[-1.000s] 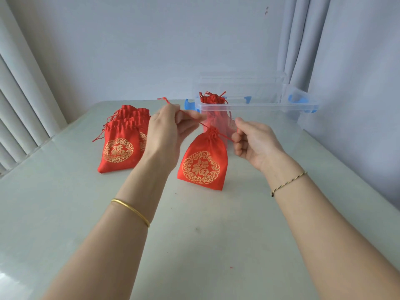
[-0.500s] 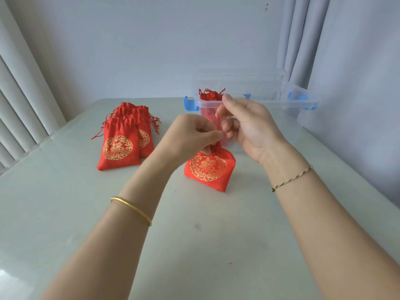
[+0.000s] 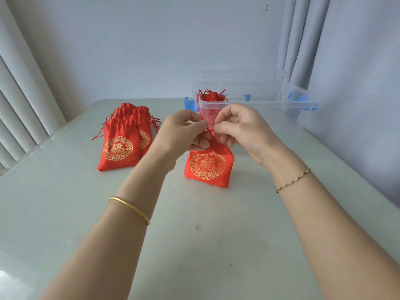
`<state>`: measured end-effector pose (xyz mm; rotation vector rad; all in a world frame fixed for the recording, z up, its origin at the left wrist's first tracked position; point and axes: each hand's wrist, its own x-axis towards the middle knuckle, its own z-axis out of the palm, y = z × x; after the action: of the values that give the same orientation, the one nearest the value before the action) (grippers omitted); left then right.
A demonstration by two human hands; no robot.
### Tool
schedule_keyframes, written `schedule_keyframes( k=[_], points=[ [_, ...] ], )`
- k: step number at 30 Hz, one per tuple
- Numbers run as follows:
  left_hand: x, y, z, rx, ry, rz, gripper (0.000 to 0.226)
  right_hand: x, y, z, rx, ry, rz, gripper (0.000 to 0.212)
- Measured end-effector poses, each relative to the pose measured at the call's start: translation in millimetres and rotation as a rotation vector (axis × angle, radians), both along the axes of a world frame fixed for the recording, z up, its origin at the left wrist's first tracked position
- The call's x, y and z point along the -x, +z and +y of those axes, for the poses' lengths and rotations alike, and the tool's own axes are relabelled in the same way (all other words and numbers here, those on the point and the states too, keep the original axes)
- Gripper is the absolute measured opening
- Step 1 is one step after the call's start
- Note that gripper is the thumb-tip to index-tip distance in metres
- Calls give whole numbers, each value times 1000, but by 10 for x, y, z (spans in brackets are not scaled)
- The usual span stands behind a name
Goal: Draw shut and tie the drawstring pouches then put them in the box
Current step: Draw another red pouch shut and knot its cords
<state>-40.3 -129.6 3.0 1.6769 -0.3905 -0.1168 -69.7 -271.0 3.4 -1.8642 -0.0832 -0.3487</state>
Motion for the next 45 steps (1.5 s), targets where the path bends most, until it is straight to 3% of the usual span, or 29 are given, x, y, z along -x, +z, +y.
schedule_keyframes(
  k=[5,10,14,17,22,26,31,36,40,45],
  points=[
    [2,2,2,31,51,20,11,-57,-80,47,220,-20,-187,21],
    [-24,-10,20,28,97,7,9,-77,-127,79,485,-105,-386,7],
    [-41,8,49,55,119,1,9,-94,-150,117,693,-121,-474,10],
    [-39,38,59,100,153,5,9,-114,-176,136,574,-136,-332,9],
    [-56,110,140,18,270,-134,13,-116,-183,95,-76,-86,-12,21],
    [23,152,122,-265,222,-475,10,-95,-155,64,-359,-38,131,20],
    [50,44,0,-521,285,-642,9,-75,-119,58,-470,3,188,20],
    [12,10,-2,-569,275,-639,11,-74,-117,65,-508,72,202,18],
    [-28,-20,8,-583,268,-625,7,-58,-120,50,-363,44,143,17],
    [-110,-10,99,-578,297,-598,9,-68,-118,-148,-142,-168,4,23]
  ],
)
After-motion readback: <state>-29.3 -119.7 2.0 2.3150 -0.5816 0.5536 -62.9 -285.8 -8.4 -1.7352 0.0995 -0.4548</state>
